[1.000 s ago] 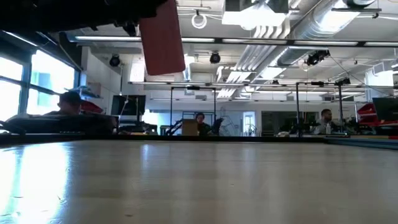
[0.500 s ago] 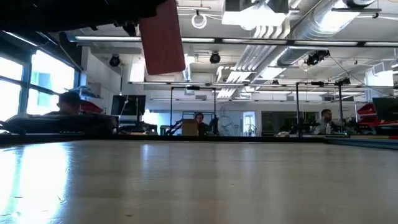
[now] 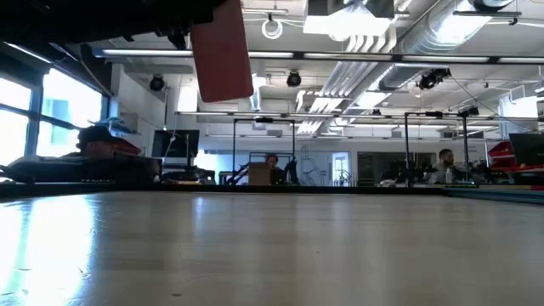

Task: Apply microfiber cloth
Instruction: Spray the pink cellphone using the spray bottle

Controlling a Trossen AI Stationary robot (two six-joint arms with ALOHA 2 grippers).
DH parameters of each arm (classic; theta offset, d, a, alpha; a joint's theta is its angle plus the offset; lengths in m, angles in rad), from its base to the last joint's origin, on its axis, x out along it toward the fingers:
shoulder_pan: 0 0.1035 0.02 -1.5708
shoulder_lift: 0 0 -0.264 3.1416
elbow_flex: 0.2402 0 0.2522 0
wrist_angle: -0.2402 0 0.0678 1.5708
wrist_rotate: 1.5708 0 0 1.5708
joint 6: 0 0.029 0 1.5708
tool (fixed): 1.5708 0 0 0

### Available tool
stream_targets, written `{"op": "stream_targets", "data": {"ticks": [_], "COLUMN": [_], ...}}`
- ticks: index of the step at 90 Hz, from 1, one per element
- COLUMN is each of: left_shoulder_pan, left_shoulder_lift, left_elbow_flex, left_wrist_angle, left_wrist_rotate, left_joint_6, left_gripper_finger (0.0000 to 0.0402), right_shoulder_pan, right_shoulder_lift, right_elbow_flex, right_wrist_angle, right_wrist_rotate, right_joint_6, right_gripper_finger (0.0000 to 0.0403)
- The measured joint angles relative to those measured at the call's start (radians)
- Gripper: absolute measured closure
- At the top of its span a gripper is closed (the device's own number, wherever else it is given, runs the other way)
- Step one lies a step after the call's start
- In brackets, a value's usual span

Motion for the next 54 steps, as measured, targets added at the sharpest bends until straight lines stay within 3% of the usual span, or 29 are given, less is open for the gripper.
{"op": "stream_targets", "data": {"ticks": [14, 31, 41, 54], "left_shoulder_pan": [0.0, 0.0, 0.0, 0.0], "left_shoulder_lift": [0.0, 0.0, 0.0, 0.0], "left_elbow_flex": [0.0, 0.0, 0.0, 0.0], "left_wrist_angle": [0.0, 0.0, -0.005, -0.033], "left_wrist_rotate": [-0.001, -0.001, -0.005, -0.03], "left_joint_6": [-0.006, -0.009, -0.017, -0.009], "left_gripper_finger": [0.0394, 0.0394, 0.0394, 0.0394], "right_shoulder_pan": [-0.003, -0.005, -0.034, -0.124], "right_shoulder_lift": [0.0, -0.003, -0.001, -0.002], "right_elbow_flex": [0.0, 0.002, 0.018, 0.087], "right_wrist_angle": [0.001, 0.016, 0.027, 0.031], "right_wrist_rotate": [0.01, 0.011, 0.021, 0.178], "right_joint_6": [-0.064, -0.141, -0.186, -0.326], "right_gripper_finger": [0.0321, 0.0381, 0.0383, 0.0383]}}
